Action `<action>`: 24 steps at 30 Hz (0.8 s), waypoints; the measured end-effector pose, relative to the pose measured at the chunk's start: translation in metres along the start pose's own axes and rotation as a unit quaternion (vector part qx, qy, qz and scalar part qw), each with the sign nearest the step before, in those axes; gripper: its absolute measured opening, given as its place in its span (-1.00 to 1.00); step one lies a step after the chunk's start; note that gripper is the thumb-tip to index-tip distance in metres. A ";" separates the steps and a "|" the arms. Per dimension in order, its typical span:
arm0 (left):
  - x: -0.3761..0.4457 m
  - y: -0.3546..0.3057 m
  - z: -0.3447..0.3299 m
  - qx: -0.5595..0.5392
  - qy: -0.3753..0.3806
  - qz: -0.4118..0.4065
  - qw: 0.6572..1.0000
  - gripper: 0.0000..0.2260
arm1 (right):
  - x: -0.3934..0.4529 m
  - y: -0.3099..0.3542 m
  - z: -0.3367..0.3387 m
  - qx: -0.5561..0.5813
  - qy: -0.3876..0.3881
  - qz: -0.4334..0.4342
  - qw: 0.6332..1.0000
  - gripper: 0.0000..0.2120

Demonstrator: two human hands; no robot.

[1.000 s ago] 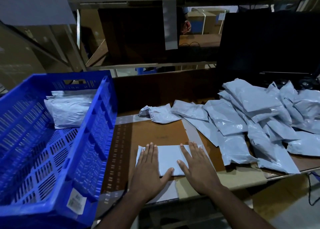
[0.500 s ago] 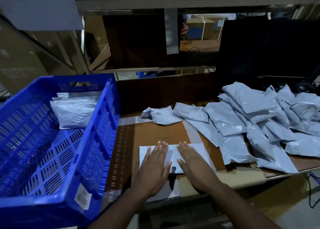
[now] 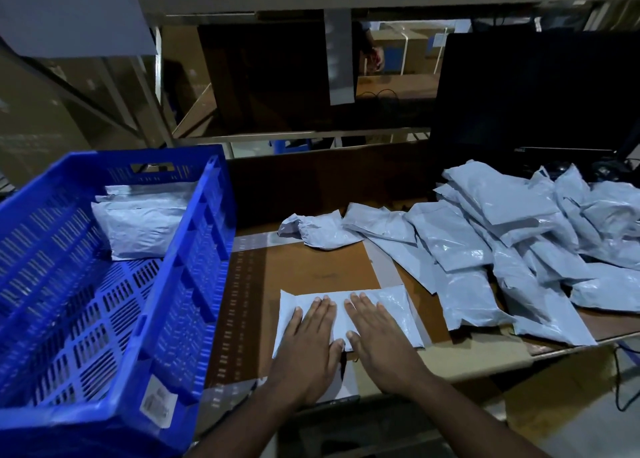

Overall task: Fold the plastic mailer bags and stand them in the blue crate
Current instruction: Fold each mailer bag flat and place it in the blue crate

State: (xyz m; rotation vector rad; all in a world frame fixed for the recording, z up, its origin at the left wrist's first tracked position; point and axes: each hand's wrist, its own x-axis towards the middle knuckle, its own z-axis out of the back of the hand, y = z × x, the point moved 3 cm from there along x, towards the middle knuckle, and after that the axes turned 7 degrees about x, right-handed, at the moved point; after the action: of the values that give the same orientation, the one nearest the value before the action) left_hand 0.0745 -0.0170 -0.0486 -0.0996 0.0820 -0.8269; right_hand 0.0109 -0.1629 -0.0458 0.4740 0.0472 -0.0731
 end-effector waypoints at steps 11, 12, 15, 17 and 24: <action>0.018 0.017 0.002 0.046 -0.025 0.020 0.998 -0.37 | 0.013 -0.002 0.004 -0.051 -0.057 0.008 0.997 -0.16; 0.015 0.018 -0.001 0.048 -0.025 0.018 0.998 -0.34 | 0.012 -0.006 0.002 -0.040 -0.048 -0.001 0.998 -0.13; 0.013 0.020 -0.001 0.035 -0.027 0.024 0.999 -0.25 | 0.009 -0.015 0.002 -0.009 -0.057 -0.042 0.997 -0.10; 0.012 0.021 0.001 0.022 -0.035 0.043 0.998 -0.26 | 0.006 -0.019 -0.001 -0.006 -0.066 -0.073 0.995 -0.09; 0.007 0.022 -0.002 0.023 -0.046 0.075 0.996 -0.19 | 0.001 -0.027 -0.004 -0.029 -0.073 -0.108 0.991 -0.11</action>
State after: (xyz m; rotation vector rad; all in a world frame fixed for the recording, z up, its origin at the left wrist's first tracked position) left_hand 0.0950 -0.0075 -0.0531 -0.0859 -0.0159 -0.6726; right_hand 0.0097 -0.1847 -0.0614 0.4032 -0.0424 -0.3181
